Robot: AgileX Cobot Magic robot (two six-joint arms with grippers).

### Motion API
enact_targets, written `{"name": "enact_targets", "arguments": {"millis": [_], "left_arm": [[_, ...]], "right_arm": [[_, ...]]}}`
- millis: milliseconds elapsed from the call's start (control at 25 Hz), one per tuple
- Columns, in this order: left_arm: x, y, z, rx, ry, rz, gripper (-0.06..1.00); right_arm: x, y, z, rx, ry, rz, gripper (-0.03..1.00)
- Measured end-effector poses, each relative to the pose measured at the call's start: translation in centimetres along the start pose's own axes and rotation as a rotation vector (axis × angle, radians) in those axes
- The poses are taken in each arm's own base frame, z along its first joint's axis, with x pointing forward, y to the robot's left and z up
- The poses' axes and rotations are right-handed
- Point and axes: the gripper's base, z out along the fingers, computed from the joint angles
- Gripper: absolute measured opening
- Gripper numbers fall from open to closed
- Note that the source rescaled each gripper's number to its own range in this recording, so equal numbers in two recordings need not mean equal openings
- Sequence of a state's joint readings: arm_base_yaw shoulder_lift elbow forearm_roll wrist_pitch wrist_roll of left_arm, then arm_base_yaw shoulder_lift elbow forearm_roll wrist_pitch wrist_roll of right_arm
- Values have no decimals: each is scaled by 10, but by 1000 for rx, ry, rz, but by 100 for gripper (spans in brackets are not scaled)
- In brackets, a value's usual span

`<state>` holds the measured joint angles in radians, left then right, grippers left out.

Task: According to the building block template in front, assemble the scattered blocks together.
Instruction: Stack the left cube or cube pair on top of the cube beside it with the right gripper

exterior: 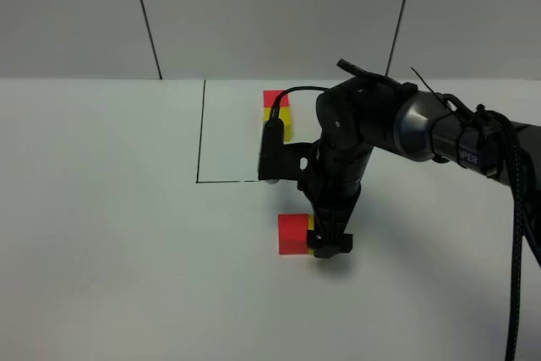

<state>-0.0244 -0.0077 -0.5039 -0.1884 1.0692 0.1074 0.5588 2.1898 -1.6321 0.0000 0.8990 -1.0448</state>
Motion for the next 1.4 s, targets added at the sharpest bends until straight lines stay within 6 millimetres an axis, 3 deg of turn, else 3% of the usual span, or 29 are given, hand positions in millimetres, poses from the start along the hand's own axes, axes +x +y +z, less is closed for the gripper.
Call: {"name": "enact_targets", "arguments": {"millis": [440,1040,1200,1400], "left_arm": [[0,0,0,0,0,1,43],[0,0,0,0,0,2,43],[0,0,0,0,0,2,43],[0,0,0,0,0,3,43]], "right_arm": [[-11,8,21,-20,9,-63,98],[-12,8,31,-27,8,-60,93],[-12,9,32,-36,7,-55,86],[-12,11,32,-55,7,-46,66]]}}
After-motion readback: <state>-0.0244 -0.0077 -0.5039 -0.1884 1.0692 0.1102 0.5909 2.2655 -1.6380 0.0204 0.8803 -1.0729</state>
